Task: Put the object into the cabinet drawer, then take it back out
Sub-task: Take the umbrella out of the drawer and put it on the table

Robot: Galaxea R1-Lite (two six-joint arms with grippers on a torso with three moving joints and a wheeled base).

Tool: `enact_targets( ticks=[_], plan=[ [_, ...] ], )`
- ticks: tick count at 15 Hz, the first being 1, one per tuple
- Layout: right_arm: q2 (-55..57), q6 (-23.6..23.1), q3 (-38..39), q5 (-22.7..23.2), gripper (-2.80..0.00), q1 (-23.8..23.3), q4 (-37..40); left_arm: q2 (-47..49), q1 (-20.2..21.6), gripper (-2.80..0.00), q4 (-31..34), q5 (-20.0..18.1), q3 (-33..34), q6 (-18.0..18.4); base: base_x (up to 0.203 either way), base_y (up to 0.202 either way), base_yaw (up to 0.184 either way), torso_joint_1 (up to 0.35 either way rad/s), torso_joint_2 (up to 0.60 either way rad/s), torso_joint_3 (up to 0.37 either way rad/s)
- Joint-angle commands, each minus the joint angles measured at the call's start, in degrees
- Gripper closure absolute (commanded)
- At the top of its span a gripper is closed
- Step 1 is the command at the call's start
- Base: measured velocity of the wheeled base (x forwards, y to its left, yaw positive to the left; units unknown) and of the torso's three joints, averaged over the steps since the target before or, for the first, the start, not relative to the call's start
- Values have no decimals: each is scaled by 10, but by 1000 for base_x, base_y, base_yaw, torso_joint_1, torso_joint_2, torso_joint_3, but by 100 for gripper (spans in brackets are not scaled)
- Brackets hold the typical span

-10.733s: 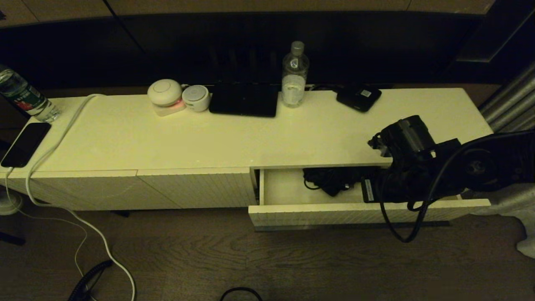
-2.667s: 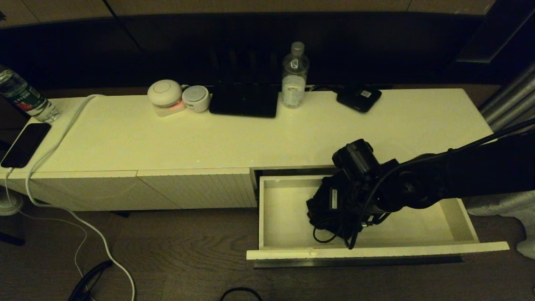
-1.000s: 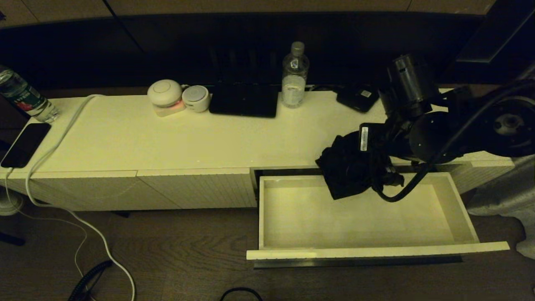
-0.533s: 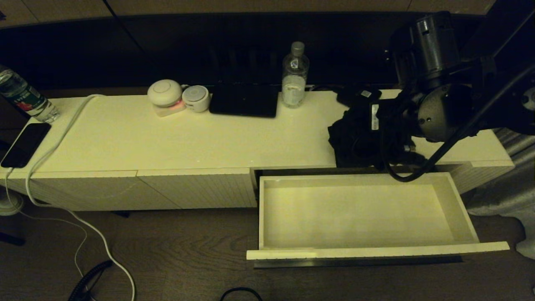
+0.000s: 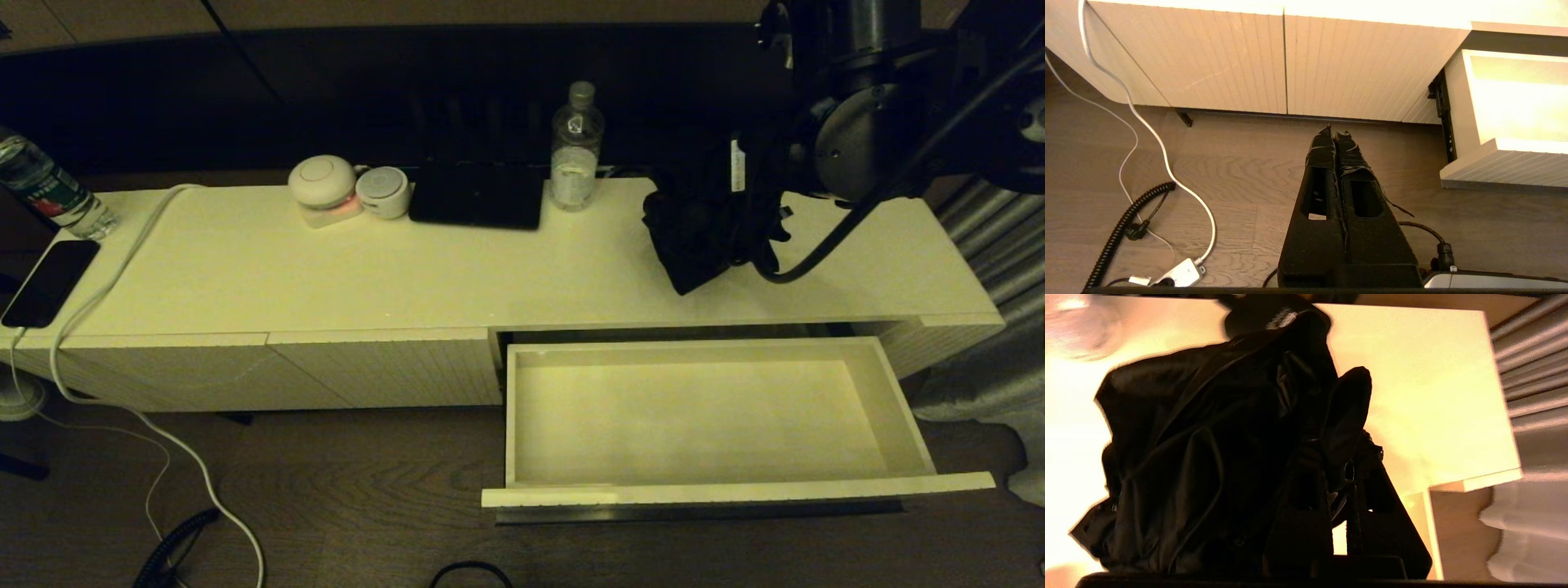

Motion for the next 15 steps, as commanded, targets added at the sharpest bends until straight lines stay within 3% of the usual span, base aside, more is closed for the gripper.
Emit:
enact_targets(
  ticks=[1,5,15],
  plan=[
    [57,-21,-22,-3,0,-24,-18,-1,0,0,0,0,0,-1,0,0,0,0,0,0],
    [118,-79,-23,-3,0,-60,-142,-1,0,0,0,0,0,-1,0,0,0,0,0,0],
    [177,-63,-21,-6,0,-22,-153,-1,0,0,0,0,0,-1,0,0,0,0,0,0]
  ],
)
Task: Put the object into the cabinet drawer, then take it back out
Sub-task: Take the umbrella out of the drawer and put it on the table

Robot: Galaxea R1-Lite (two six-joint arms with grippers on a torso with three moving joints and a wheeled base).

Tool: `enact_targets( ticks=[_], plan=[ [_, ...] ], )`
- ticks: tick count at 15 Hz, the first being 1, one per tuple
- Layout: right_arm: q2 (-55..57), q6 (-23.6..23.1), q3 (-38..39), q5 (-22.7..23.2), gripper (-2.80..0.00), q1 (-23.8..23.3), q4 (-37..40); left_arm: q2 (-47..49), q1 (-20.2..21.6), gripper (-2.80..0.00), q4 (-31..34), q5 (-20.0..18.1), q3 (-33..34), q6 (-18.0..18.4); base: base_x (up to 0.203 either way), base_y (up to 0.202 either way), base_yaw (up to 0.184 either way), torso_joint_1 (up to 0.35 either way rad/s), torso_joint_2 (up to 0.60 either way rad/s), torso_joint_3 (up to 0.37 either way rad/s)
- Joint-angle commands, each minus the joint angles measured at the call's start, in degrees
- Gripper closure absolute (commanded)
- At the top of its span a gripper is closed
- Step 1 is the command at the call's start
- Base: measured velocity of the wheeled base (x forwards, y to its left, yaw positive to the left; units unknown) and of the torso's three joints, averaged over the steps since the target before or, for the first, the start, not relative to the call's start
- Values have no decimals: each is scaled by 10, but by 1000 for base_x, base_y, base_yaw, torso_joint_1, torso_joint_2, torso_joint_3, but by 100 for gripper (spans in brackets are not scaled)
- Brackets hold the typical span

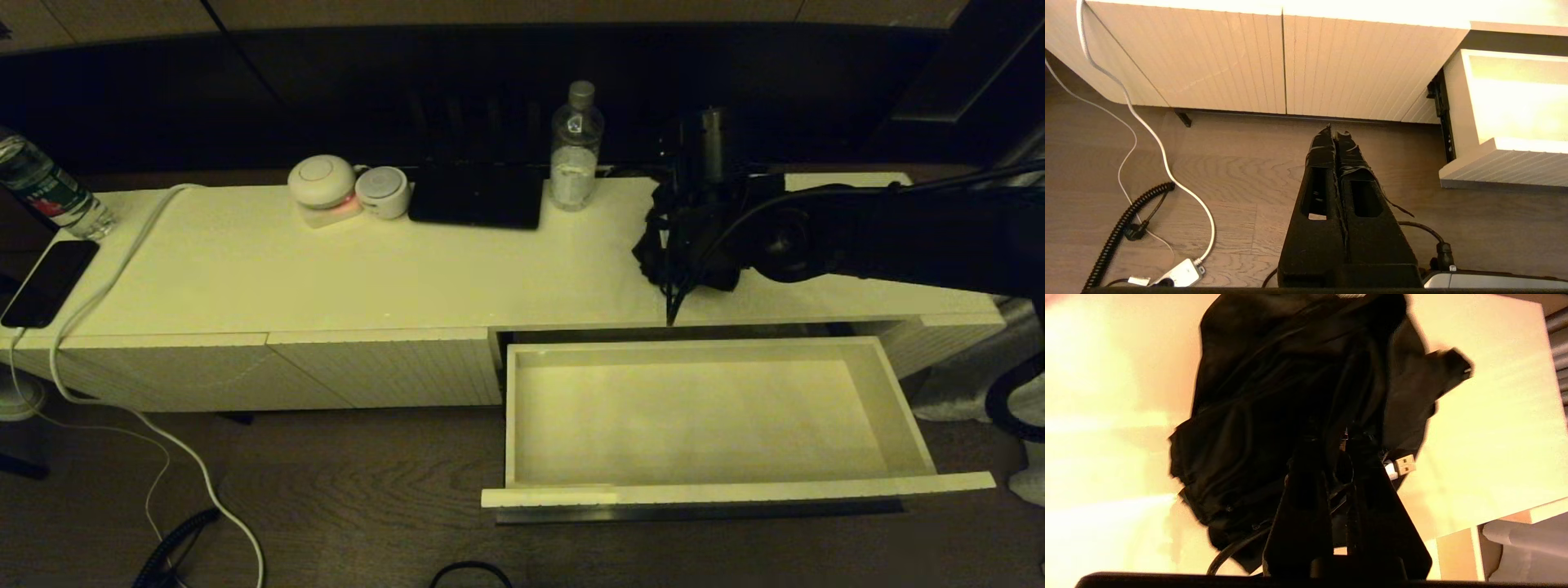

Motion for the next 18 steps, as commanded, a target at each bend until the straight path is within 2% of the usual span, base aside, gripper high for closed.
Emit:
enact_targets(
  ticks=[1,3,11,18],
  plan=[
    [8,1,0,-19,0,7,0,-1,0,0,0,0,0,-1,0,0,0,0,0,0],
    [0,3,-1,-39,0,10,0,-1,0,0,0,0,0,-1,0,0,0,0,0,0],
    [-63,4,4,-40,0,22,9,-1,0,0,0,0,0,-1,0,0,0,0,0,0],
    [-33,5,4,-39,0,12,15,-1,0,0,0,0,0,-1,0,0,0,0,0,0]
  ],
)
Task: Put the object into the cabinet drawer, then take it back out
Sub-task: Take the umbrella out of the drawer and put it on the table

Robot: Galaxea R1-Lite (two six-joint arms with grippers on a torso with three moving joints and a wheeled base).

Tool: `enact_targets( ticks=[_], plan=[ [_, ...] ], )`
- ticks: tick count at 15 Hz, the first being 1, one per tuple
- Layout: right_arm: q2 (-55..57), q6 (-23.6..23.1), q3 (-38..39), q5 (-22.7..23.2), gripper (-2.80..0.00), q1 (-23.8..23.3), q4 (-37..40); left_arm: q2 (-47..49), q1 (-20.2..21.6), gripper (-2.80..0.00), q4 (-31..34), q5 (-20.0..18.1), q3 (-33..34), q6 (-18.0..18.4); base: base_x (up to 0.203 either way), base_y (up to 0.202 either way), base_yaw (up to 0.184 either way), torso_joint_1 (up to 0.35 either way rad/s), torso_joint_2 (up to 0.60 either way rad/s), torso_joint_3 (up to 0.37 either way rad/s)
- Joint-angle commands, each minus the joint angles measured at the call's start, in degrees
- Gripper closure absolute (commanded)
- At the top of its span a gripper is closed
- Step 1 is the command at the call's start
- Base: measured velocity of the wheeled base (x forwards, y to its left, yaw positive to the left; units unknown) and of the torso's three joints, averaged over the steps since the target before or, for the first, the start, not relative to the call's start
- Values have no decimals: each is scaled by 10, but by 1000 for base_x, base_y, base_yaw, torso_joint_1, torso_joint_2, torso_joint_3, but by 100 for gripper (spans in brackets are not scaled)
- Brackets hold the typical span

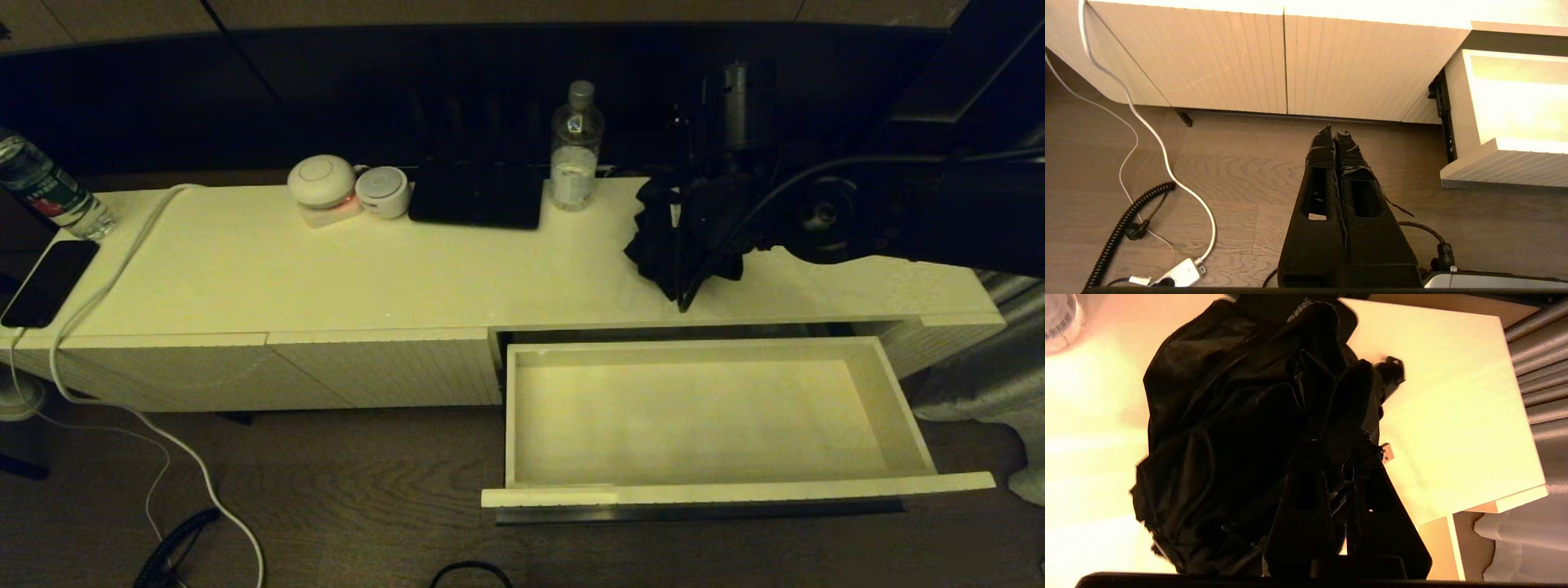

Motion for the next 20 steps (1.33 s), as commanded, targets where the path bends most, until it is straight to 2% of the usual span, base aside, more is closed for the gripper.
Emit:
enact_targets(
  ticks=[1,6,9,18,19,20],
  plan=[
    [19,7,-1,-4,-280,-7,-1,-1,0,0,0,0,0,-1,0,0,0,0,0,0],
    [20,30,-2,-5,-280,-10,0,-1,0,0,0,0,0,-1,0,0,0,0,0,0],
    [-39,35,31,-8,-280,6,1,-1,0,0,0,0,0,-1,0,0,0,0,0,0],
    [-235,39,409,3,-280,44,-21,-1,0,0,0,0,0,-1,0,0,0,0,0,0],
    [-241,53,436,5,-280,44,-19,-1,0,0,0,0,0,-1,0,0,0,0,0,0],
    [-242,90,445,9,-280,44,-3,-1,0,0,0,0,0,-1,0,0,0,0,0,0]
  ],
)
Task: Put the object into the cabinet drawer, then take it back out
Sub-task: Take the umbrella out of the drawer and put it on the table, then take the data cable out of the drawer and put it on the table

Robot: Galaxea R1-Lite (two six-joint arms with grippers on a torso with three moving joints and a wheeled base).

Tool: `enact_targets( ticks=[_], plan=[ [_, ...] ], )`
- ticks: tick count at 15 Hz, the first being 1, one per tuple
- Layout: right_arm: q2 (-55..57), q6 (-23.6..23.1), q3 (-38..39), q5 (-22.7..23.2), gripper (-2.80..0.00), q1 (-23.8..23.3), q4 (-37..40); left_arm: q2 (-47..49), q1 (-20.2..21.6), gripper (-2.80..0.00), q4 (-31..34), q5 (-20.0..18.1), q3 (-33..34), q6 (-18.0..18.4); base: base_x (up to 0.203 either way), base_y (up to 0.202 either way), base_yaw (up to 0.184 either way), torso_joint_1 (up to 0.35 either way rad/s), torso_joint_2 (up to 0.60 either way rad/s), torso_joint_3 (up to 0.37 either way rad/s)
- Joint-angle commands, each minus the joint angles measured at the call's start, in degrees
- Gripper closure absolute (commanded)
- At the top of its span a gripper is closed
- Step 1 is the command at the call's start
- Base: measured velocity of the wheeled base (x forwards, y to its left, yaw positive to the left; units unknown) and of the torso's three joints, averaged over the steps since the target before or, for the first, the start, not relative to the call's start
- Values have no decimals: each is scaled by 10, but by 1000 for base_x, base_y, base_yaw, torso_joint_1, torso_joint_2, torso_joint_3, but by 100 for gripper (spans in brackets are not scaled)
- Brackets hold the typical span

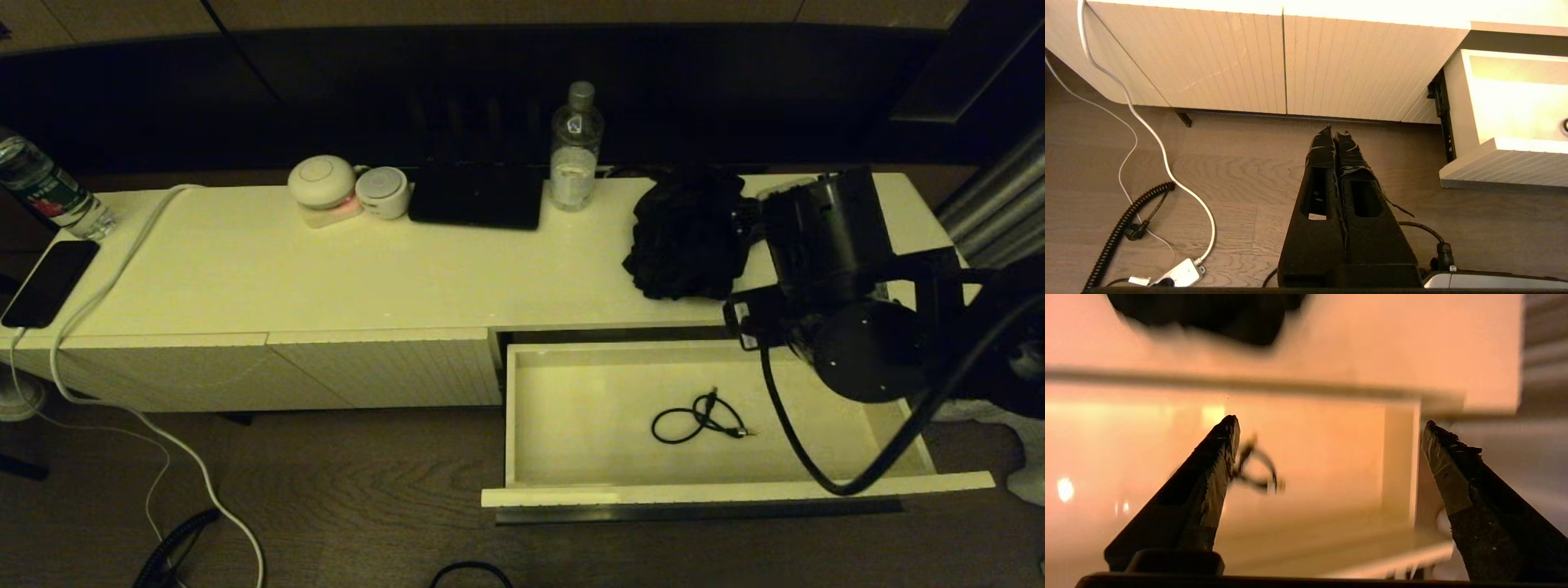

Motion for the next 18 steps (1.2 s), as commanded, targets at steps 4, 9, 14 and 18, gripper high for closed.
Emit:
enact_targets(
  ticks=[4,9,14,18],
  plan=[
    [-12,192,-36,90,-280,1,239,-1,0,0,0,0,0,-1,0,0,0,0,0,0],
    [69,423,-179,277,-280,-34,473,-1,0,0,0,0,0,-1,0,0,0,0,0,0],
    [149,445,-162,332,-280,-91,464,-1,0,0,0,0,0,-1,0,0,0,0,0,0],
    [187,468,-173,377,-280,-107,438,-1,0,0,0,0,0,-1,0,0,0,0,0,0]
  ],
)
